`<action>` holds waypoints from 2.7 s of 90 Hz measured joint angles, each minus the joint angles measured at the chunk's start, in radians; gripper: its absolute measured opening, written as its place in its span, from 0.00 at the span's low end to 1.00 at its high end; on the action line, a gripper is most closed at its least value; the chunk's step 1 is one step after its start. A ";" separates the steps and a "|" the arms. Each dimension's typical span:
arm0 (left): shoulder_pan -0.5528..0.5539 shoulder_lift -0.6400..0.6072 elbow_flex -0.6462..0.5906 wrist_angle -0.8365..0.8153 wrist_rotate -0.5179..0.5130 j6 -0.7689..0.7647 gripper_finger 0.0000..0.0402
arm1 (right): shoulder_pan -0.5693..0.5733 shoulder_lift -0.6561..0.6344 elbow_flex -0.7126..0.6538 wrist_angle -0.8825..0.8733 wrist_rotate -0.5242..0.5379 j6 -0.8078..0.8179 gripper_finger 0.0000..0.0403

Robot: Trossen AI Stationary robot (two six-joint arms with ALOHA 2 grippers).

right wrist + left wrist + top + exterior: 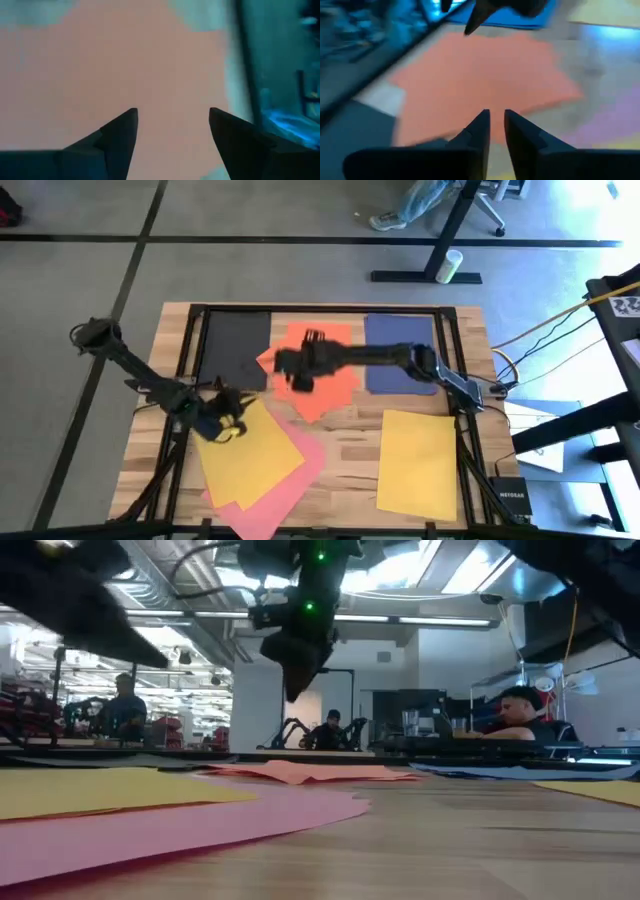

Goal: Organize paper
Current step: Stack the orange paper on top of the other orange paper

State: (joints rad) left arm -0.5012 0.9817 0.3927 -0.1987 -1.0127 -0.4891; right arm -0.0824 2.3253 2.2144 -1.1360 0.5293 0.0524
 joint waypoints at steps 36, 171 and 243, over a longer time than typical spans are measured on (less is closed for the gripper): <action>0.854 0.079 0.000 0.403 0.792 0.376 0.50 | -0.079 0.000 0.118 -0.294 0.056 -0.188 0.59; 1.142 0.646 0.277 0.193 1.077 0.492 0.43 | -0.179 -0.034 0.114 -0.435 0.063 -0.137 0.59; 1.195 0.644 0.276 0.258 1.032 0.557 0.00 | -0.167 -0.034 0.114 -0.435 0.055 -0.099 0.59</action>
State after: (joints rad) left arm 0.6942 1.6260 0.6686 0.0589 0.0189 0.0682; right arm -0.2489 2.2913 2.3283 -1.5711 0.5838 -0.0462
